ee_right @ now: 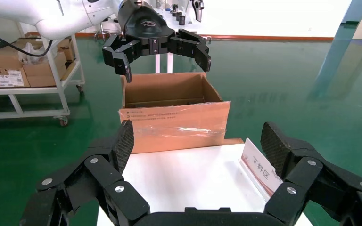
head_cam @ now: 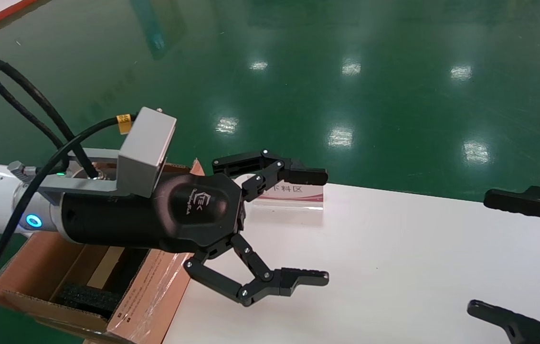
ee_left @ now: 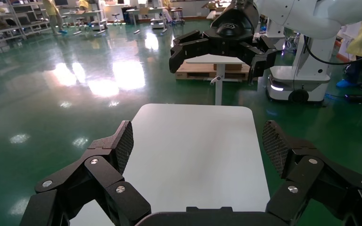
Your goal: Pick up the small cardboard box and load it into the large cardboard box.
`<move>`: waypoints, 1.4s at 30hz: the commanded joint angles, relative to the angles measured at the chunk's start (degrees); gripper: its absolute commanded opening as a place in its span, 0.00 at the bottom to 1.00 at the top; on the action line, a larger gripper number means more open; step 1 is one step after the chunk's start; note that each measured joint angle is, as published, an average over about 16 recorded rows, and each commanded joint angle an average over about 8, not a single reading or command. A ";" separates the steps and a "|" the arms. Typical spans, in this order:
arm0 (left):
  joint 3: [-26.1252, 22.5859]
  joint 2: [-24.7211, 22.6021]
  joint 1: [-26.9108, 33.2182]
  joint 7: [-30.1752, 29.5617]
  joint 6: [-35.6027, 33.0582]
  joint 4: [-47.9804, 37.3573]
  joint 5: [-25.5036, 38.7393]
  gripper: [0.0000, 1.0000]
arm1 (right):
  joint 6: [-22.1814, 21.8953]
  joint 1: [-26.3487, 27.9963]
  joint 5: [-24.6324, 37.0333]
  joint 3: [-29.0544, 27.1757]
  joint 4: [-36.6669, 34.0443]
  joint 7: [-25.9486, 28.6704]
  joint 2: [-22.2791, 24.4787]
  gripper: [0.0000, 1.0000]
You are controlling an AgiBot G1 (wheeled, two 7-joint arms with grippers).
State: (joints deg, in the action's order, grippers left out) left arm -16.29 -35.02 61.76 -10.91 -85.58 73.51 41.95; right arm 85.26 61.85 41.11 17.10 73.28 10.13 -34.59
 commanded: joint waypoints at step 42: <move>-0.08 0.00 0.07 -0.02 0.04 -0.01 0.05 1.00 | 0.00 0.00 0.00 0.00 0.00 0.00 0.00 1.00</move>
State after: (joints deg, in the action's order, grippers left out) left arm -16.37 -35.02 61.83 -10.93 -85.54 73.50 42.01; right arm 85.26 61.85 41.12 17.10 73.28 10.13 -34.59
